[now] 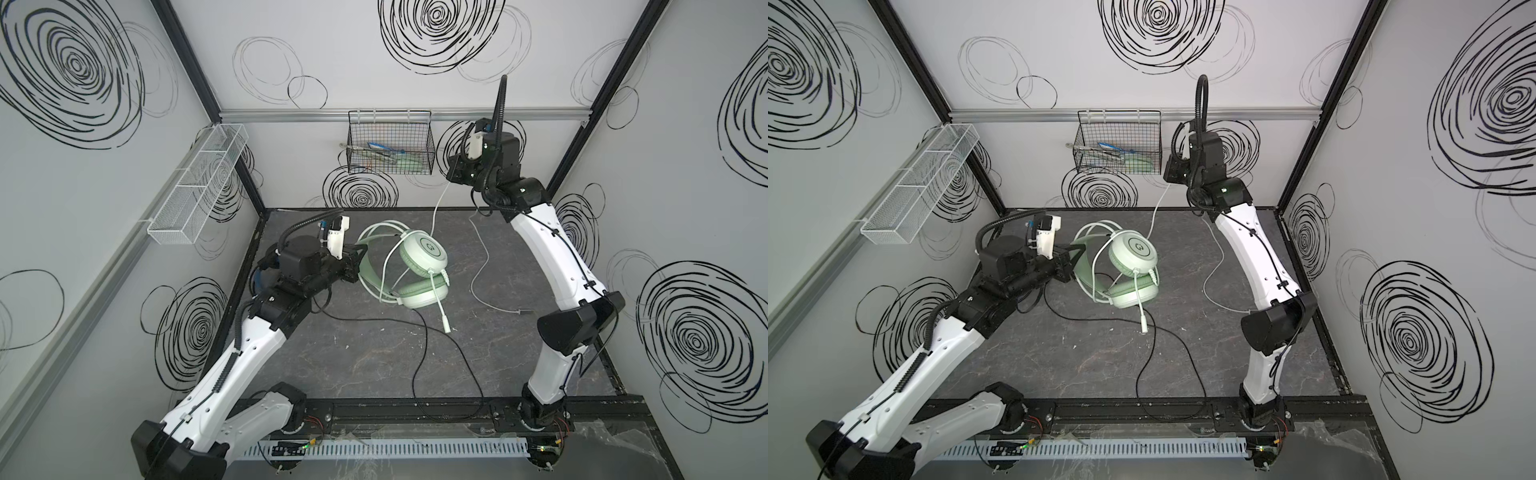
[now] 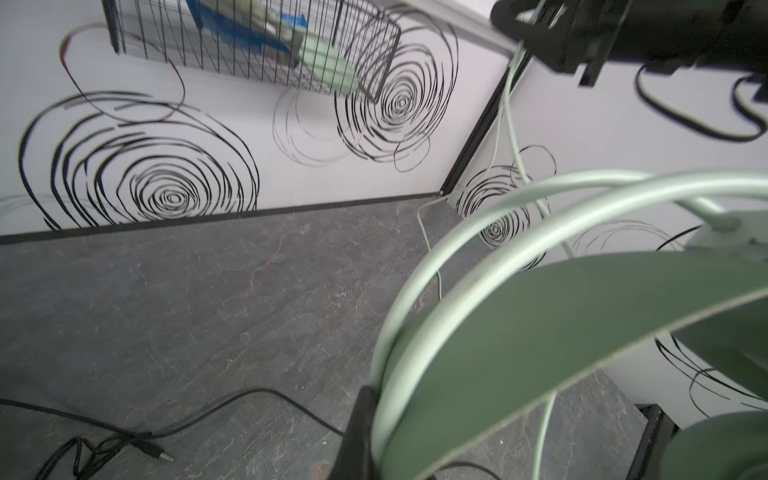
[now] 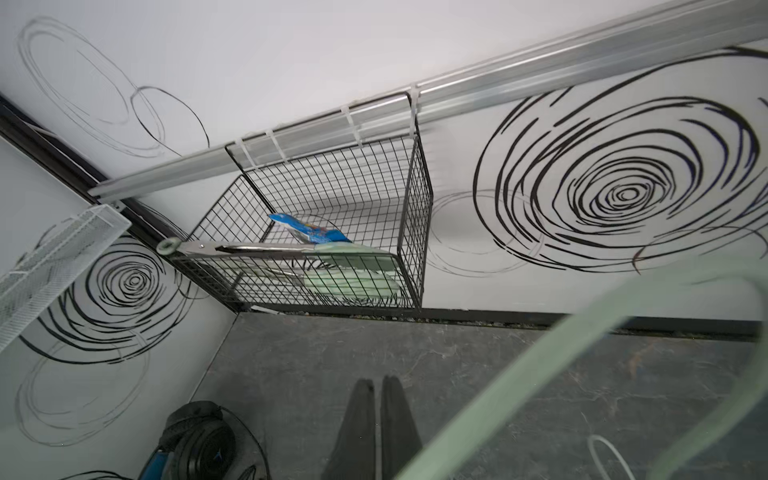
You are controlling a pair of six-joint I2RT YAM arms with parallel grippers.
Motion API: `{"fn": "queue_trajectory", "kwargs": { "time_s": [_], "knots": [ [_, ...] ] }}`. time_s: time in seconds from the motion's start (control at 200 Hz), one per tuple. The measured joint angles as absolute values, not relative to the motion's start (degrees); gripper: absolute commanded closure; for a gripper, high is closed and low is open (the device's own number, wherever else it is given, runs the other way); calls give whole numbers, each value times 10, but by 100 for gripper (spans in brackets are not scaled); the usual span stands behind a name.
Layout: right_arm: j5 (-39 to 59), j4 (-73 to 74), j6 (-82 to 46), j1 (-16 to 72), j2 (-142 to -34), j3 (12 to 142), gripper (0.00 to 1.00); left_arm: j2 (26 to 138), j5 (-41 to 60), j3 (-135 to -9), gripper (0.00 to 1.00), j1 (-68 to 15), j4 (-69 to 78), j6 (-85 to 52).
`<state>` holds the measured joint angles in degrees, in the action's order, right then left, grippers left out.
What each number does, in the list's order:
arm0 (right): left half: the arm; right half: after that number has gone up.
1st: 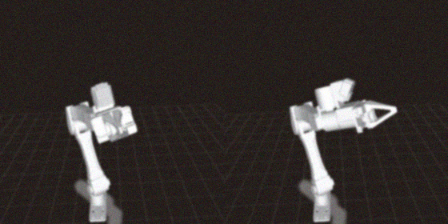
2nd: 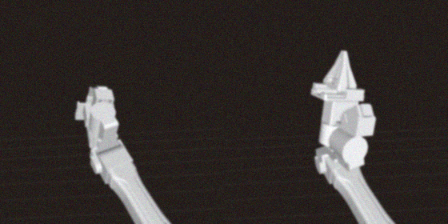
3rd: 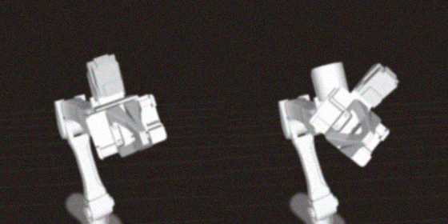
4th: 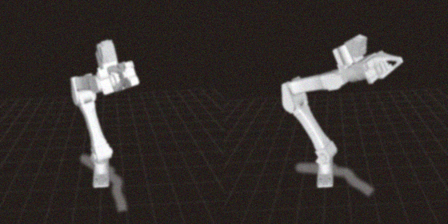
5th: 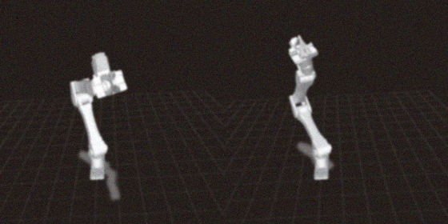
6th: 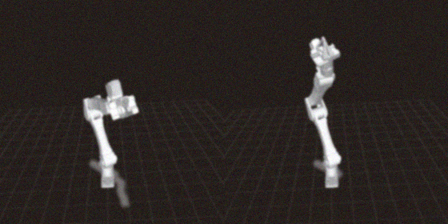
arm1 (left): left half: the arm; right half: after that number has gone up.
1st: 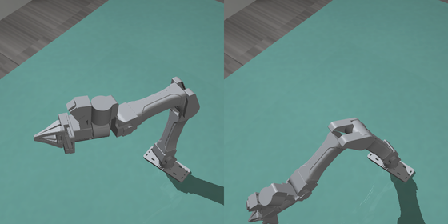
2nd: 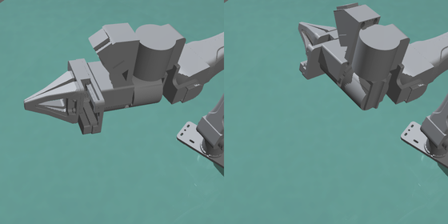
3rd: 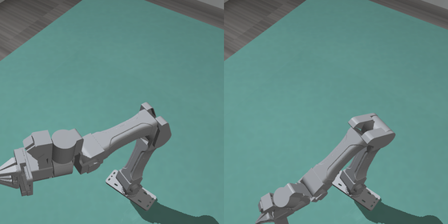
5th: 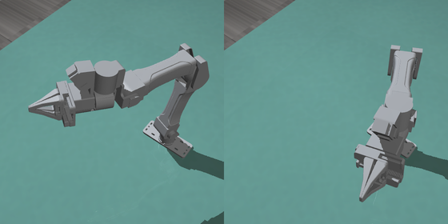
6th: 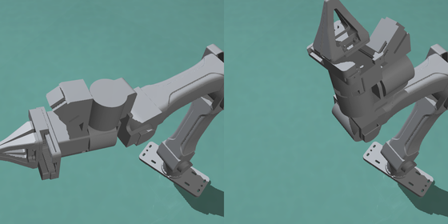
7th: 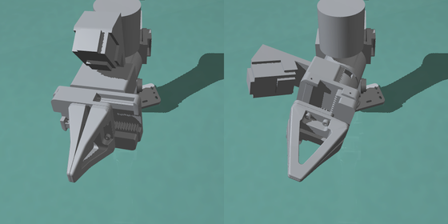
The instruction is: Wrap the headphones
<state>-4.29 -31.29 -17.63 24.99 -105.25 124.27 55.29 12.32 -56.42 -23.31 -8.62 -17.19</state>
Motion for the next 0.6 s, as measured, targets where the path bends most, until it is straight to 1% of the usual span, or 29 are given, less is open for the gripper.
{"fn": "queue_trajectory", "kwargs": {
  "time_s": [0.13, 0.315, 0.595],
  "knots": [
    [-90, -327, -147, 260, -1050, 1239, 100, 527, 81, -562, 100, -245, -54, -169],
    [-162, -323, -107, 270, -1032, 1252, 100, 530, 26, -562, 100, -255, -47, -163],
    [-230, -319, -74, 281, -1001, 1263, 100, 525, -16, -543, 100, -255, -46, -163]
  ]
}}
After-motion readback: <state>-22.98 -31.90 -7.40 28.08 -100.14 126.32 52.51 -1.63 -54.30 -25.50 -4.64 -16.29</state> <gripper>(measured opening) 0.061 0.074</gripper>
